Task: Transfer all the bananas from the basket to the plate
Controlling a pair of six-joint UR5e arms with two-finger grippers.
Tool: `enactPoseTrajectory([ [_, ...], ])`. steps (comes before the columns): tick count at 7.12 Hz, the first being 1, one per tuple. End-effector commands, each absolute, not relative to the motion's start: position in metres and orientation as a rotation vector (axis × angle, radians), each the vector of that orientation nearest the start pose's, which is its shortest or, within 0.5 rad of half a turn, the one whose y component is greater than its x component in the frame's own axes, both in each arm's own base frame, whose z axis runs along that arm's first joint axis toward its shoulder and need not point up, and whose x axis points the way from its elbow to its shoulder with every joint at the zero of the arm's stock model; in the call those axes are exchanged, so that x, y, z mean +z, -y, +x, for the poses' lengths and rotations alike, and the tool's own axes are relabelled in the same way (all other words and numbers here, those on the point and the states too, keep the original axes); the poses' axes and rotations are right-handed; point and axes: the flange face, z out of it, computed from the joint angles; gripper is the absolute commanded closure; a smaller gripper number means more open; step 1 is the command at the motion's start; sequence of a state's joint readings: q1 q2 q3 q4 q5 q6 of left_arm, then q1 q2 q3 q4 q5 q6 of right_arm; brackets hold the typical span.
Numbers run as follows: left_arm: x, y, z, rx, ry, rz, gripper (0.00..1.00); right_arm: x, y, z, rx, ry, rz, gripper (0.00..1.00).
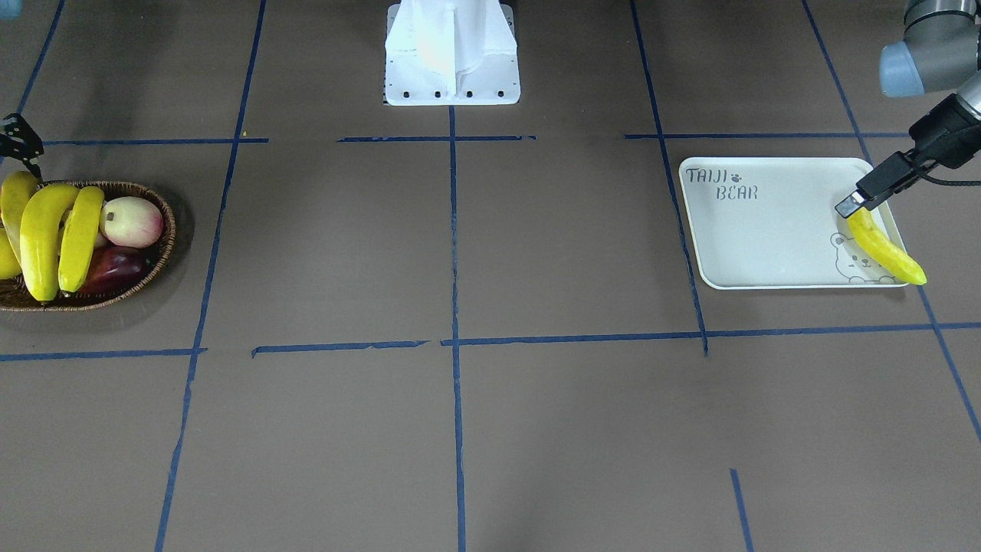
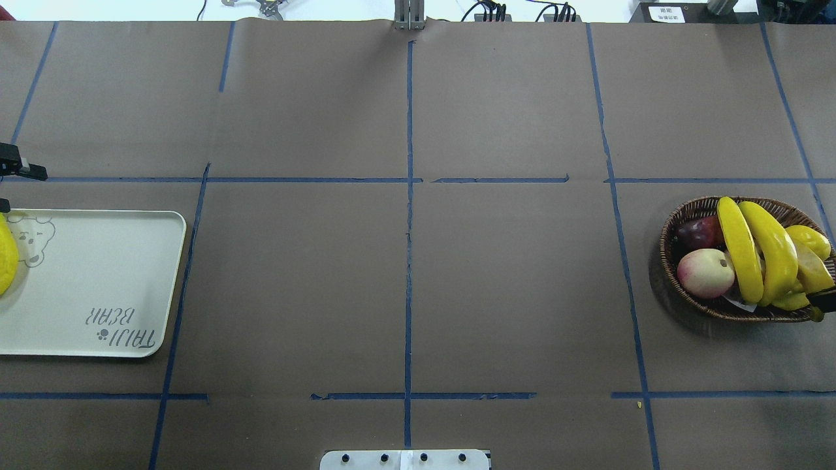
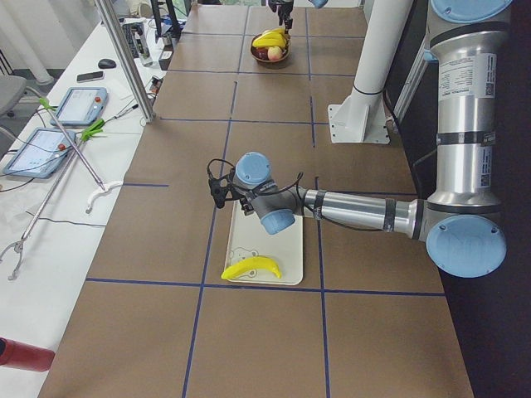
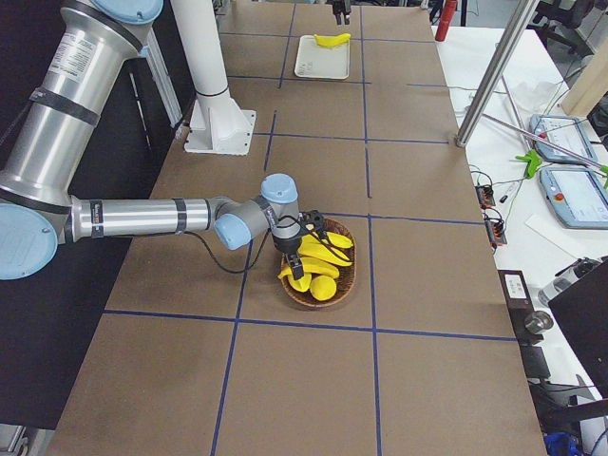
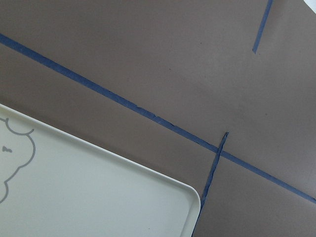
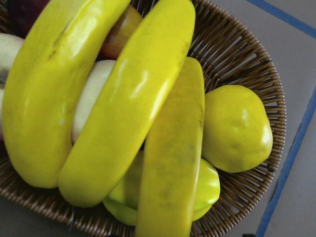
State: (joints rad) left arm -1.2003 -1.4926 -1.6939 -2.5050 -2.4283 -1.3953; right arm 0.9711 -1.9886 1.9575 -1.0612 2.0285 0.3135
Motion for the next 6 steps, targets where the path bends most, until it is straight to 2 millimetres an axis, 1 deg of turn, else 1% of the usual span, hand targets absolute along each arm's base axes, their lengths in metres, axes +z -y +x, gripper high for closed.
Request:
enactPoseTrajectory([
  [1,0.5247,0.4577,0.116,-0.489,-1.208,-0.035,0.0,0.5992,0.339,-0.1284,-0.407,0.584,0.235,0.27],
  [4,0.5263,0.4577,0.1167,-0.491,-1.206,-0.039,0.0,0.5967,0.3415,-0.136,-0.423,0.587,0.239,0.34],
  [6,0.527,0.4578,0.1168,-0.49,-1.205,-0.039,0.0,0.5976,0.3409,-0.1374,-0.427,0.586,0.237,0.35],
])
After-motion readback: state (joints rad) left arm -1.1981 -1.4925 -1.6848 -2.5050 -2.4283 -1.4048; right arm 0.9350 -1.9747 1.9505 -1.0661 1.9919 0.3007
